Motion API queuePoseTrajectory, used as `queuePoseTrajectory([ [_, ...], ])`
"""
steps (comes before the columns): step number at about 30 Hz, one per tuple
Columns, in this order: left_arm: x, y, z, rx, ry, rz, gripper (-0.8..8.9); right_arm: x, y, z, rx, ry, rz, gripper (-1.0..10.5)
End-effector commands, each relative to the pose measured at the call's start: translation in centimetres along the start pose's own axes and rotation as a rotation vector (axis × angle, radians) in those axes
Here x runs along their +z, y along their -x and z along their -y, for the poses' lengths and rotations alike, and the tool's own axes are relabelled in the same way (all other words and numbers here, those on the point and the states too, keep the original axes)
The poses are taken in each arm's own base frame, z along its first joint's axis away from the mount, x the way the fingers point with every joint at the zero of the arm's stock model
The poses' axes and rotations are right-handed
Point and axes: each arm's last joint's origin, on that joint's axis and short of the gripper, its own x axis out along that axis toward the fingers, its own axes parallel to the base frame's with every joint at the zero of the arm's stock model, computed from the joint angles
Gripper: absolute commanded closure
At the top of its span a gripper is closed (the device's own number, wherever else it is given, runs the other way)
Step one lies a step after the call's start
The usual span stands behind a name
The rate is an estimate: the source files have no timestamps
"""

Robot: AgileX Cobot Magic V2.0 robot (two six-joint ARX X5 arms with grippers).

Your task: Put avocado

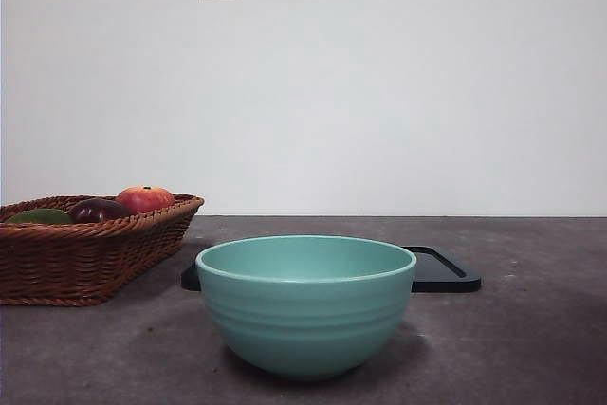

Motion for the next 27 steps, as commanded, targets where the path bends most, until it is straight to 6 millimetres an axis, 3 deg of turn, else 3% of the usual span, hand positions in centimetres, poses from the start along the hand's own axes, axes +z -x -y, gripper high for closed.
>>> queuePoseTrajectory([
  [1,-0.7,-0.2,0.0,0.005,0.001,-0.022,7.95,-0.1,0.0,0.0,-0.002,-0.017,0.007,9.4],
  [9,-0.6,-0.2,0.0,0.005,0.004,-0.015,7.95,0.1,0.0,0.0,0.003,-0.045,0.027,9.4],
  [17,0.0,-0.1,0.0,0.005,0.118,0.026,7.98,0.5,0.1,-0.1,0.018,-0.117,0.041,9.4],
  [21,2.0,0.6,-0.1,0.009,0.152,0.097,7.98,2.1,0.7,-0.2,0.046,-0.217,0.077,9.4],
  [27,6.6,2.0,-0.3,0.038,0.238,0.186,7.98,6.3,1.9,-0.6,0.134,-0.318,0.111,9.4],
])
